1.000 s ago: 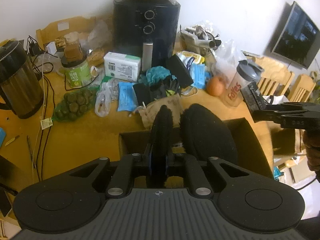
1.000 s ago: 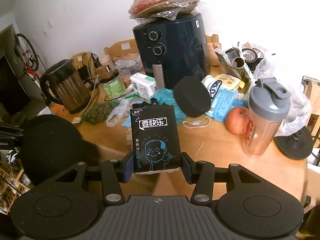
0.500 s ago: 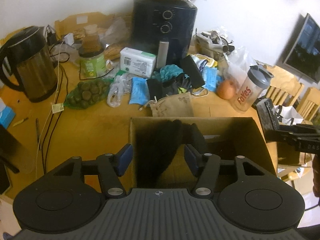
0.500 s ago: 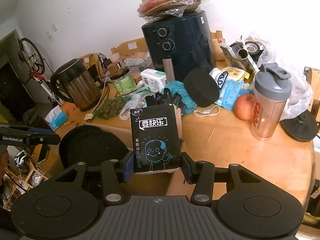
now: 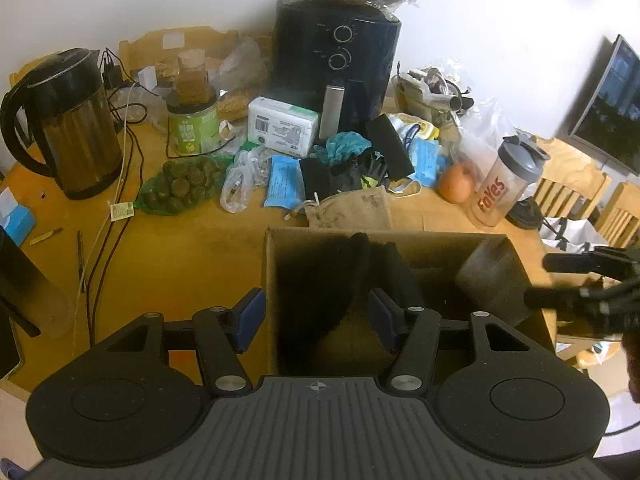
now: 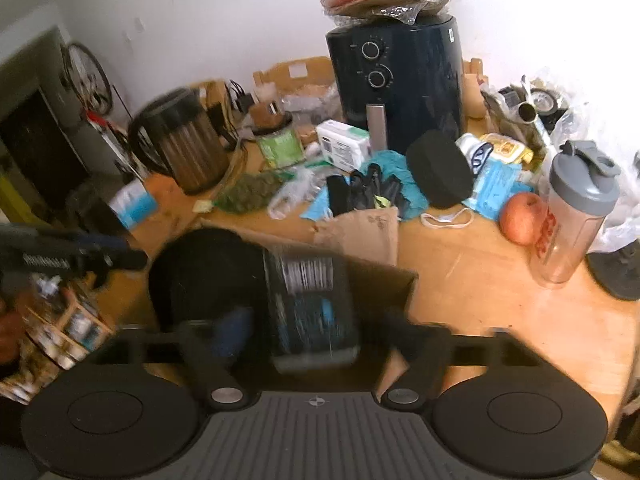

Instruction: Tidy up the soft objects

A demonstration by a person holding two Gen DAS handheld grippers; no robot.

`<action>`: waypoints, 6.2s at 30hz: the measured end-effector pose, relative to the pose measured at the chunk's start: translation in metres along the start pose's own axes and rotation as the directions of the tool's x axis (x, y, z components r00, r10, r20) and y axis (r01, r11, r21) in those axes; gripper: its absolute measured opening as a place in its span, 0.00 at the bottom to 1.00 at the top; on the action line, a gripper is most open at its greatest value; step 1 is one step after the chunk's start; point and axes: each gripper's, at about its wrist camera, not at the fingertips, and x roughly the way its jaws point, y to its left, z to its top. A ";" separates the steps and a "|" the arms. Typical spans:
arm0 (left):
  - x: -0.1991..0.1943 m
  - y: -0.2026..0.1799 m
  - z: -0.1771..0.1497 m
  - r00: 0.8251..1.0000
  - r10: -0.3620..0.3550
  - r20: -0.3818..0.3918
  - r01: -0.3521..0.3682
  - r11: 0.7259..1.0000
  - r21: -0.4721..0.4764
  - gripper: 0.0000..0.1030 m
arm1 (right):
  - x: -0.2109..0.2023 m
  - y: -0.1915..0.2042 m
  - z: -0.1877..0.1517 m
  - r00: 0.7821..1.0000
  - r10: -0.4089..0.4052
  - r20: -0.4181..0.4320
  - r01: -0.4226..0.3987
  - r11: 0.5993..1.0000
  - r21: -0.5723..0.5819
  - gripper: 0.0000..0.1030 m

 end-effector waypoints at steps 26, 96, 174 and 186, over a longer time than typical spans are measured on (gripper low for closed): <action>0.055 -0.020 0.029 0.993 0.018 -0.115 0.000 0.988 0.156 0.11 | -0.016 -0.008 -0.025 0.995 -0.095 0.020 0.092 0.990 0.107 0.98; 0.022 0.023 0.016 0.999 -0.041 -0.005 0.041 0.999 0.002 0.65 | 0.007 -0.009 0.007 0.985 -0.173 0.009 0.172 0.982 0.079 1.00; 0.312 0.065 0.107 0.733 -0.493 -0.468 0.460 0.867 -0.192 0.03 | 0.017 -0.069 0.008 0.921 -0.372 -0.114 0.386 0.841 0.380 1.00; 0.252 0.064 0.118 0.790 -0.517 -0.328 0.502 0.854 -0.137 0.01 | 0.026 -0.076 0.029 0.927 -0.363 -0.091 0.373 0.879 0.297 1.00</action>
